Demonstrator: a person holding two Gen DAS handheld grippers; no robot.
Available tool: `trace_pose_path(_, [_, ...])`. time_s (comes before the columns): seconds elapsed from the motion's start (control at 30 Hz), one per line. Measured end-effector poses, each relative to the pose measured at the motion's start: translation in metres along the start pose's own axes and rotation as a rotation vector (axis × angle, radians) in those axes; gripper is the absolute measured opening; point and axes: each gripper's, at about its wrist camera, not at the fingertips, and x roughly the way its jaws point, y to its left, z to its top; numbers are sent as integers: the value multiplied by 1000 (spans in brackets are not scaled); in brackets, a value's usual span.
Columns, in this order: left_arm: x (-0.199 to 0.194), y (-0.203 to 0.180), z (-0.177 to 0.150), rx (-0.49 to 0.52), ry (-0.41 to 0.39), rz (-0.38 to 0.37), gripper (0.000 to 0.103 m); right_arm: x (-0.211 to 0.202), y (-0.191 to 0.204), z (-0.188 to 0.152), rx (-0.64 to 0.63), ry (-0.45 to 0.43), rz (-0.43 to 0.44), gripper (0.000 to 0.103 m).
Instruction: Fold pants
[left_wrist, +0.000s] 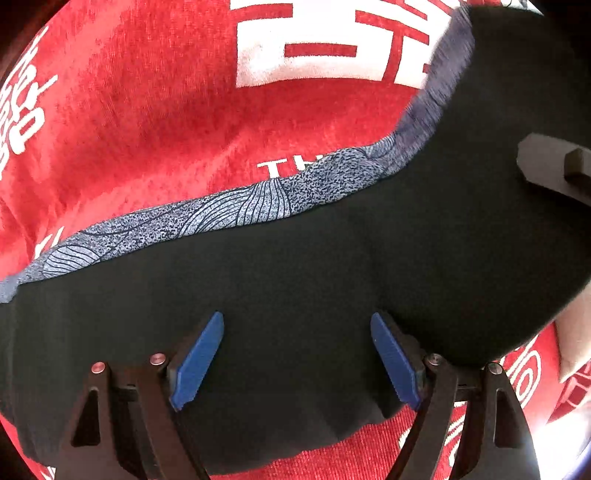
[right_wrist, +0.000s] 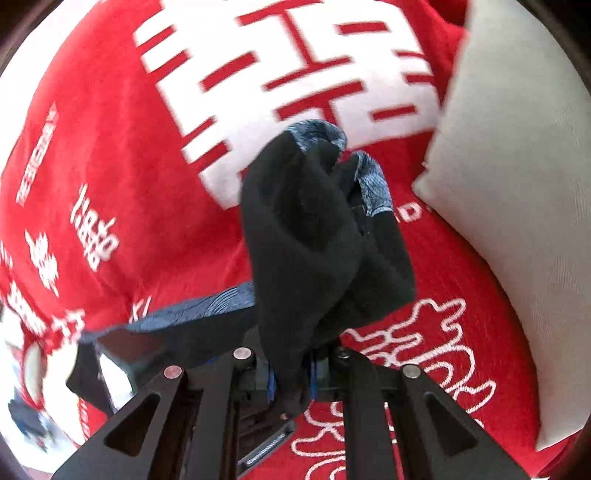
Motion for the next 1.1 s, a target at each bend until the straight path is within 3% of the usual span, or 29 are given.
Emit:
trace_pose_path(0.1, [-12, 20, 3, -38, 56, -63, 82, -6, 30, -1, -90, -9, -18, 13])
trace_pose_path(0.2, [-36, 57, -3, -112, 53, -71, 82, -4, 60, -6, -181, -4, -54, 13])
trace_pose_path(0.43, [-88, 173, -29, -237, 34, 78, 82, 29, 151, -38, -431, 42, -179, 14])
trace_pose_path(0.57, [-106, 238, -56, -308, 54, 195, 82, 67, 210, -81, -609, 91, -260, 17])
trace_pose_path(0.7, [-110, 286, -73, -385, 68, 237, 82, 106, 246, -131, -731, 163, -334, 25])
trace_pose_path(0.8, [-110, 304, -86, -380, 90, 250, 82, 117, 261, -158, -856, 125, -444, 34])
trace_pose_path(0.83, [-112, 306, -88, -372, 87, 245, 82, 112, 262, -161, -868, 119, -432, 37])
trace_pose_path(0.9, [-113, 303, -87, -359, 79, 237, 82, 98, 261, -158, -838, 133, -344, 59])
trace_pose_path(1.03, [-115, 292, -77, -345, 73, 179, 82, 58, 245, -147, -734, 157, -185, 65])
trace_pose_path(1.1, [-121, 278, -67, -322, 62, 99, 82, 41, 224, -138, -640, 172, -150, 65])
